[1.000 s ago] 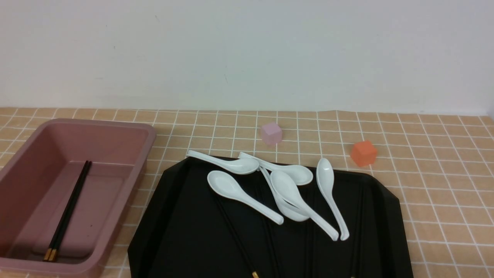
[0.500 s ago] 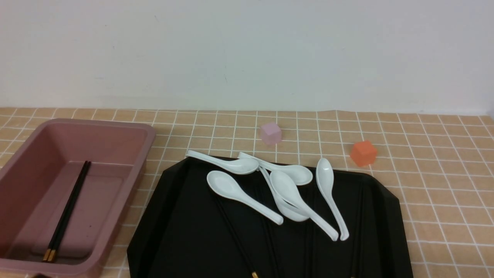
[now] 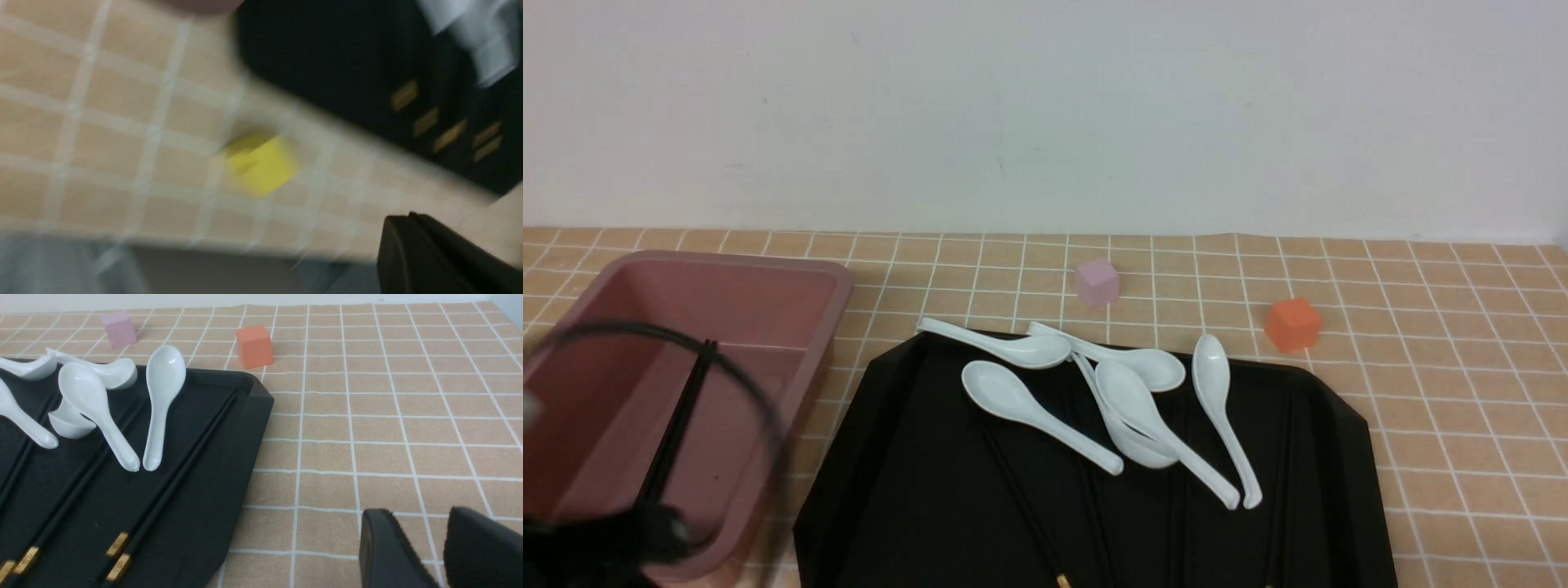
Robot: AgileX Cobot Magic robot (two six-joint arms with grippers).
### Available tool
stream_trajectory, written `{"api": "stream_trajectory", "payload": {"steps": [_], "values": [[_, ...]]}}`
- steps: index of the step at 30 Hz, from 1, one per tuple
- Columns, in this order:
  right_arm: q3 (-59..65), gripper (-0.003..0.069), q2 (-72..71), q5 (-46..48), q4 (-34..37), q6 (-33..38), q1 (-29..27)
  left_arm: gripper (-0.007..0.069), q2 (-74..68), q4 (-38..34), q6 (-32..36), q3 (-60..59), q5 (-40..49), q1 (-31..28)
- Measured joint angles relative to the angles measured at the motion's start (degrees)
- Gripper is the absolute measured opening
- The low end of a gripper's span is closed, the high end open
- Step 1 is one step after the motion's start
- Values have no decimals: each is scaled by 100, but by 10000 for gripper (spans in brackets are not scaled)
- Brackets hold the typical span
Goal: On brown tablecloth take chopsticks from black tray and put them in box.
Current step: 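Reach over to the black tray and grasp a pair of chopsticks with the left gripper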
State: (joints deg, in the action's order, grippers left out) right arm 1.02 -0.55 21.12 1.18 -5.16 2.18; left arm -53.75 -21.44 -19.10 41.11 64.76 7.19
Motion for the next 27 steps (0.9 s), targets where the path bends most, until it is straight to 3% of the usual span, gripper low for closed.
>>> {"api": "stream_trajectory", "payload": {"steps": [5,11,15,21,27], "values": [[0,240,0,0,0,0,0,-13,-1771,119,231,708,369,275],[0,240,0,0,0,0,0,-13,-2496,511,-1211,1334,-643,2055],[0,240,0,0,0,0,0,1,-2974,1361,-2455,1875,-912,2974],[0,240,0,0,0,0,0,130,-3681,2096,-4057,2217,-1484,3373],[0,240,0,0,0,0,0,302,-4414,1859,-4567,2221,-2259,3379]]}}
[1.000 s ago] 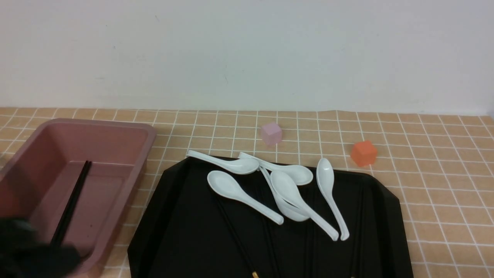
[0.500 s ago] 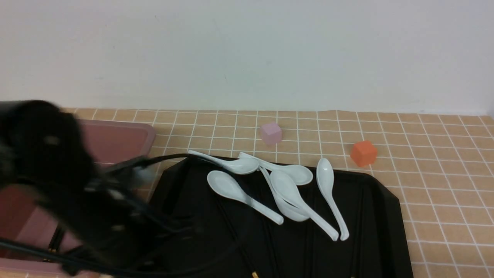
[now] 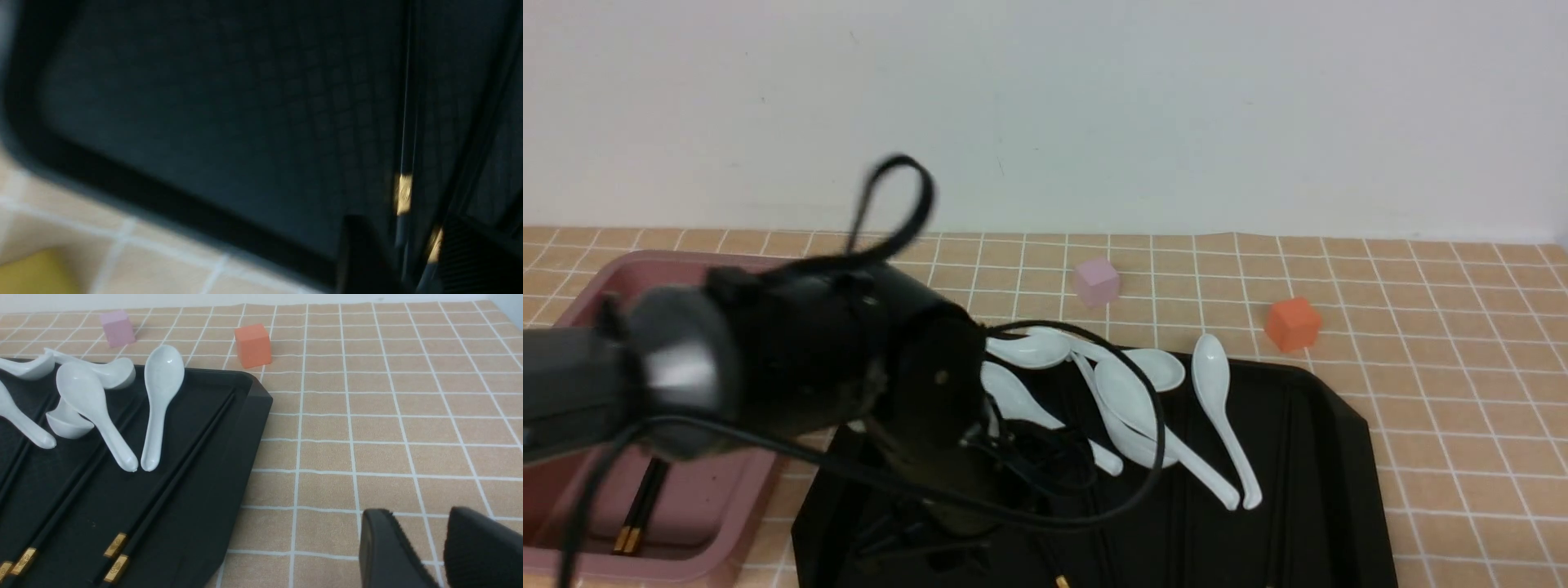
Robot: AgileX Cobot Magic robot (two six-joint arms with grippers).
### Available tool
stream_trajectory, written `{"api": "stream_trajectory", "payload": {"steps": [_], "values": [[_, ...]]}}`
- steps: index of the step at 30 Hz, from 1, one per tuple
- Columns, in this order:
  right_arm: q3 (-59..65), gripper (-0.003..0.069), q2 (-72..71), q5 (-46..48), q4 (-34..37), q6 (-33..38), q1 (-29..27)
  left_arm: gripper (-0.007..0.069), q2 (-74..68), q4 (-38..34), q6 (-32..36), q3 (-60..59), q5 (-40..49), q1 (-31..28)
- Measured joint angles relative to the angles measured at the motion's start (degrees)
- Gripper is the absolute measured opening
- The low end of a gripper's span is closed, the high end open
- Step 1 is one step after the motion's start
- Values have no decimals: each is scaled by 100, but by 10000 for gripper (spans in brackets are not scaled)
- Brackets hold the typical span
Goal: On brown tablecloth take chopsticks from black tray and put them in box.
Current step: 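Reach over to the black tray and grasp a pair of chopsticks with the left gripper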
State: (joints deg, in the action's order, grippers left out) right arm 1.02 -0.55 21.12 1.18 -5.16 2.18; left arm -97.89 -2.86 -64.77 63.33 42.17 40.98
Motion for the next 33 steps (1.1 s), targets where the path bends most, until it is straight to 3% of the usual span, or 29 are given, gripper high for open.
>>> {"api": "stream_trajectory", "payload": {"steps": [2,6,15,20,29,33], "values": [[0,240,0,0,0,0,0,354,-203,-119,-60,0,-292,0],[0,240,0,0,0,0,0,377,-544,-179,-279,36,-520,0],[0,240,0,0,0,0,0,378,-1346,12,-583,1175,198,0],[0,240,0,0,0,0,0,378,-1801,199,-1147,1729,805,0],[0,240,0,0,0,0,0,375,-2087,286,-1299,1892,1006,0],[0,240,0,0,0,0,0,323,-2104,286,-1258,1916,1034,0]]}}
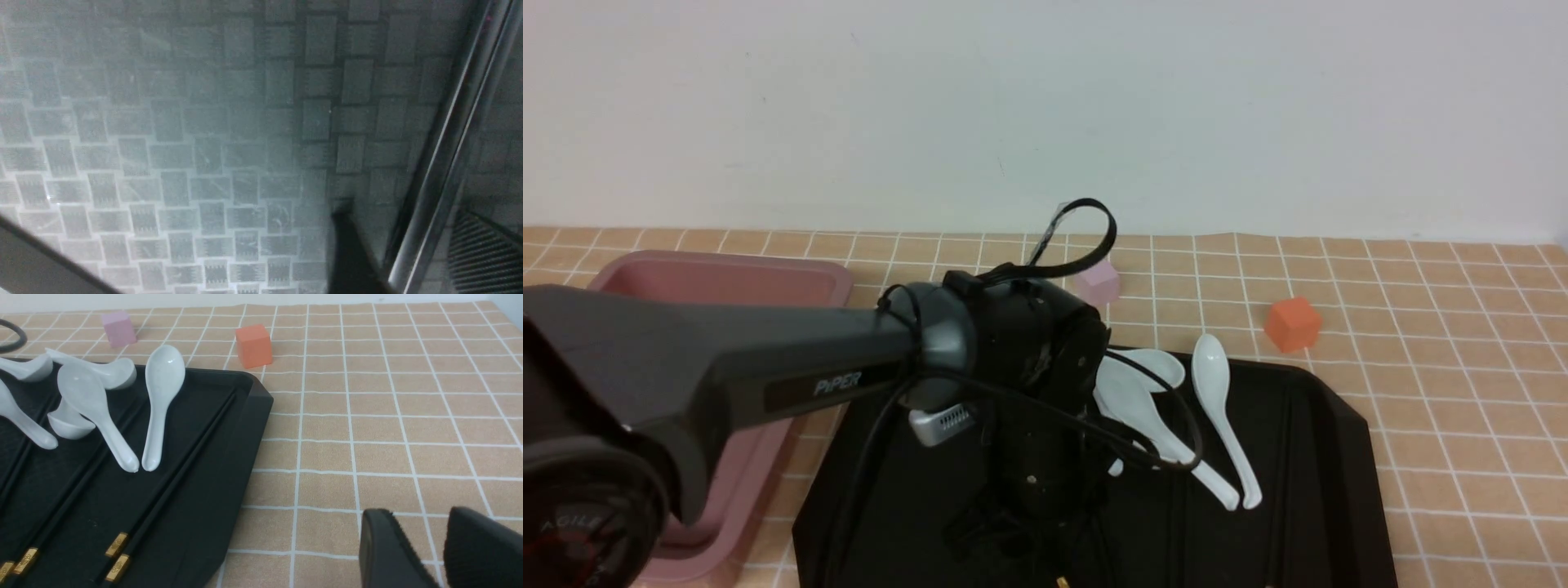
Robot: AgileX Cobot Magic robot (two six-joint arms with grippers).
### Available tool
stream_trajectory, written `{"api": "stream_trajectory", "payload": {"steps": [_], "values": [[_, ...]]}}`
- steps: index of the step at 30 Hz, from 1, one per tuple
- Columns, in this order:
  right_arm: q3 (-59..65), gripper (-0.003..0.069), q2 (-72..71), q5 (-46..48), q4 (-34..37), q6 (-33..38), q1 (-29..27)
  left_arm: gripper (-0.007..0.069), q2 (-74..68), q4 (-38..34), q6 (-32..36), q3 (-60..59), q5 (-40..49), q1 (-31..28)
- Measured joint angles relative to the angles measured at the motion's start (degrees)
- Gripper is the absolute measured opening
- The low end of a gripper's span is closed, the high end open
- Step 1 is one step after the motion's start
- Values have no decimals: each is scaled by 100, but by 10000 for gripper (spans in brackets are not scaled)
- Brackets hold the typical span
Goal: On brown tablecloth take chopsticks from black tray and put them in box.
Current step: 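Reach over to the black tray and grasp a pair of chopsticks with the left gripper, then place the chopsticks into the pink bin with the left gripper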
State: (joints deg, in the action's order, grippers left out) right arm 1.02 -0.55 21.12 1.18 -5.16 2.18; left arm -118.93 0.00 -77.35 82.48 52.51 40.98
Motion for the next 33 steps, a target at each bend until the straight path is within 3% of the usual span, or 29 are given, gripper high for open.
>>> {"api": "stream_trajectory", "payload": {"steps": [5,7,17,25,29,33], "values": [[0,240,0,0,0,0,0,124,-17,123,365,27,-59,4],[0,240,0,0,0,0,0,92,-17,201,433,27,15,24],[0,240,0,0,0,0,0,102,420,623,1062,-35,944,-7],[0,240,0,0,0,0,0,102,1977,1088,1745,-35,1398,-65],[0,240,0,0,0,0,0,102,2669,1523,2268,-35,1695,-534],[0,240,0,0,0,0,0,102,3161,1669,3550,-35,1771,-1583]]}}
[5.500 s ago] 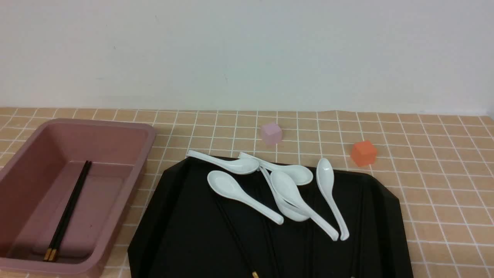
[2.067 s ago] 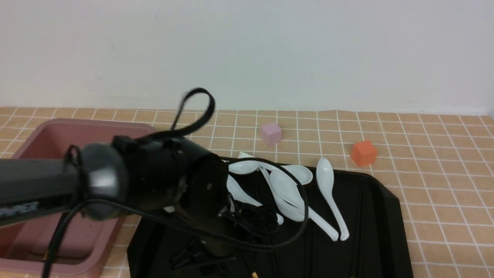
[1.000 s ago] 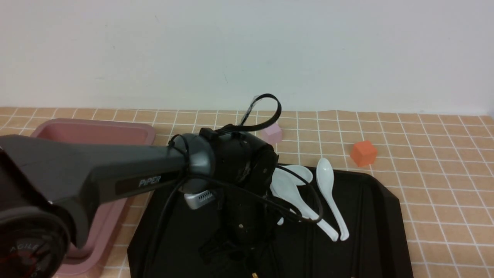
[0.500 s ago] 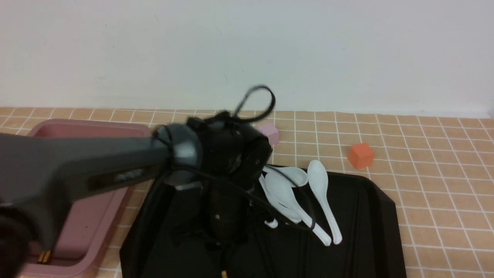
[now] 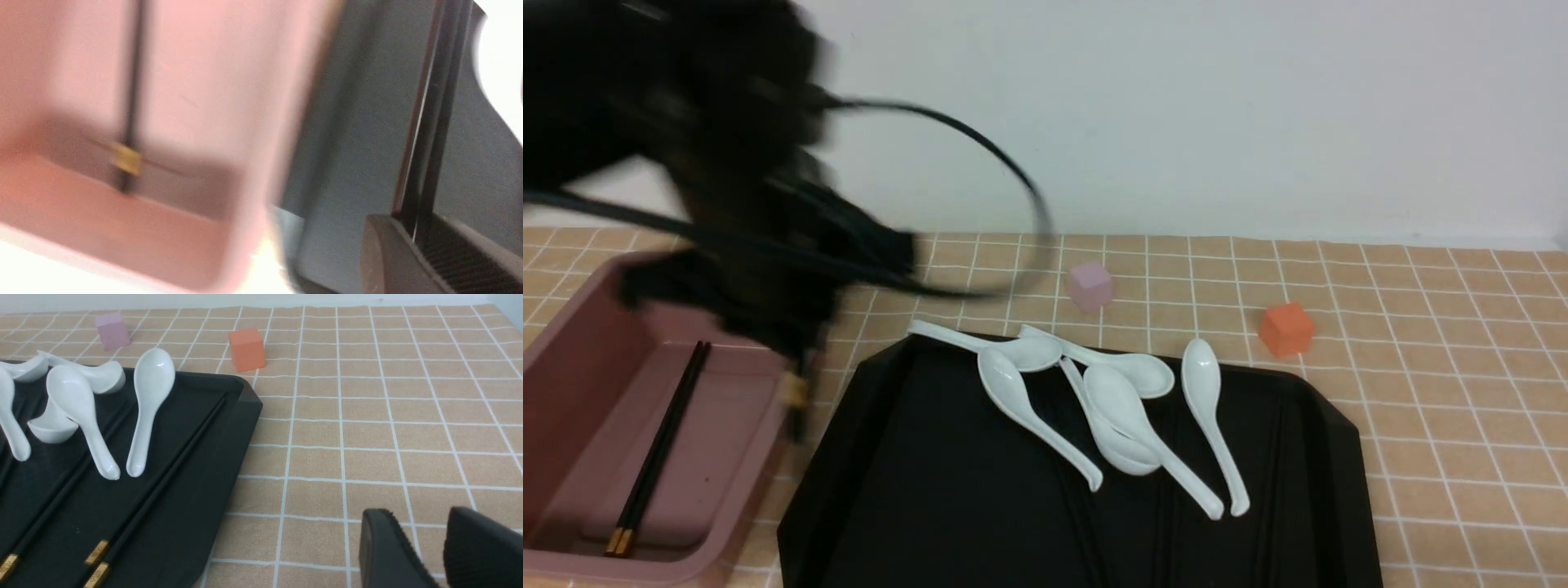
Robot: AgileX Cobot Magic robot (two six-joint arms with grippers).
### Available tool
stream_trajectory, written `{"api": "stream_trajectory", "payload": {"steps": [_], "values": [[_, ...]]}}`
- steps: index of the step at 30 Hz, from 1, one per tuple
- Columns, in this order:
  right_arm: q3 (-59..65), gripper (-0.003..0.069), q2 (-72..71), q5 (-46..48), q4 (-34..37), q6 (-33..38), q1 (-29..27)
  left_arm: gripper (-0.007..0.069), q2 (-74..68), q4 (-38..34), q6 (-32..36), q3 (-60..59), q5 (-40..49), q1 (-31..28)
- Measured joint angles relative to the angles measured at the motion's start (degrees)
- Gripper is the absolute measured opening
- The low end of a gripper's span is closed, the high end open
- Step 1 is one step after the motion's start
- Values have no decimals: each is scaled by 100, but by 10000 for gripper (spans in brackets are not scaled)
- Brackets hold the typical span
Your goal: On brown tablecloth take chopsticks from black tray and put them in box.
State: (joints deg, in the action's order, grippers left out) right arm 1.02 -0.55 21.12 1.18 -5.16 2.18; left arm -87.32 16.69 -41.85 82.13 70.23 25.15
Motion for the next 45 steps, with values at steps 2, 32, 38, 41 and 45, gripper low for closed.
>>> {"api": "stream_trajectory", "payload": {"steps": [2,32,38,41,45], "values": [[0,240,0,0,0,0,0,102,76,19,603,0,30,-479],[0,240,-3,0,0,0,0,173,-1476,-181,2004,-405,-200,-1725],[0,240,-3,0,0,0,0,-13,-304,-832,2144,-505,-89,-1725],[0,240,-3,0,0,0,0,-13,432,-1340,2334,-774,-156,-1725],[0,240,-3,0,0,0,0,-13,1868,-1831,2619,-1484,-444,-1725]]}}
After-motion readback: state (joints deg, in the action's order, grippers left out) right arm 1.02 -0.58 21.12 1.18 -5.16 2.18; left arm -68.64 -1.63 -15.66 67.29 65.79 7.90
